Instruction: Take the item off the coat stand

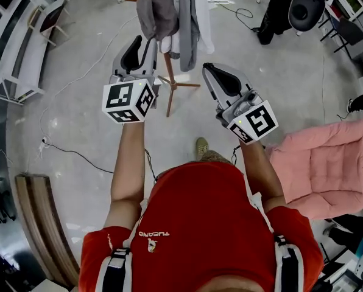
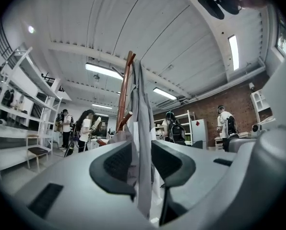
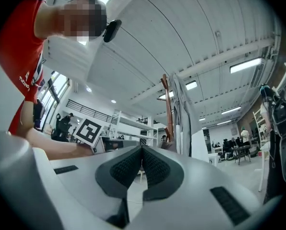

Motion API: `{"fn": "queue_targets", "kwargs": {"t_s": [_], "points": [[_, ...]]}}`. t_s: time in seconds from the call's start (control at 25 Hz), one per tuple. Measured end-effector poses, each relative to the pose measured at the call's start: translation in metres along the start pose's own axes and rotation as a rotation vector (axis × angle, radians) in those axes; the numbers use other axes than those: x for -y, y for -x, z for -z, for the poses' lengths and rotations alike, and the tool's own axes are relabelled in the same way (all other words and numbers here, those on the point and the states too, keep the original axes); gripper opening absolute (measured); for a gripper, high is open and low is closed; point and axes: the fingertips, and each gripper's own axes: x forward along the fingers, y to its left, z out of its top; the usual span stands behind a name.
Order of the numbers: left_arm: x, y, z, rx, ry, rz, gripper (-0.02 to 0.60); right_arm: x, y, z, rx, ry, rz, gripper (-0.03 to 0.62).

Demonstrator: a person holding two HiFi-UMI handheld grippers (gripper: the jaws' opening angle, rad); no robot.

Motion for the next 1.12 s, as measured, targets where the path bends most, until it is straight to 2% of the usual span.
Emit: {"fn": "queue_targets", "kwargs": {"t_s": [0.24, 0.56, 0.72, 0.76, 0.84, 0.92, 1.12], "points": [[-0.028, -0.060, 0.015, -0.035, -0.024, -0.132, 0.169, 0.054, -0.009, 0.007, -0.002, -0.012, -0.051, 0.025], [-0.052, -0.113, 0.038, -0.111, -0.067, -0.221, 0.227, 0.099, -0.016, 0.026, -0.026, -0.040, -0.070, 0.025], [-0.070, -0.132, 0.048, -0.153, -0.086, -0.271, 0.225, 0.107, -0.023, 0.034, -0.039, -0.050, -0.060, 0.025], [-0.074, -0.135, 0.050, -0.161, -0.086, -0.281, 0.215, 0.108, -0.025, 0.036, -0.042, -0.052, -0.055, 0.025], [-0.080, -0.139, 0.051, -0.164, -0.076, -0.290, 0.100, 0.109, -0.029, 0.039, -0.049, -0.054, -0.046, 0.025], [-0.083, -0.140, 0.048, -0.149, -0.051, -0.283, 0.046, 0.109, -0.033, 0.041, -0.054, -0.054, -0.040, 0.025], [-0.078, -0.136, 0.032, -0.100, -0.012, -0.225, 0.029, 0.107, -0.043, 0.046, -0.067, -0.061, -0.027, 0.025]]}}
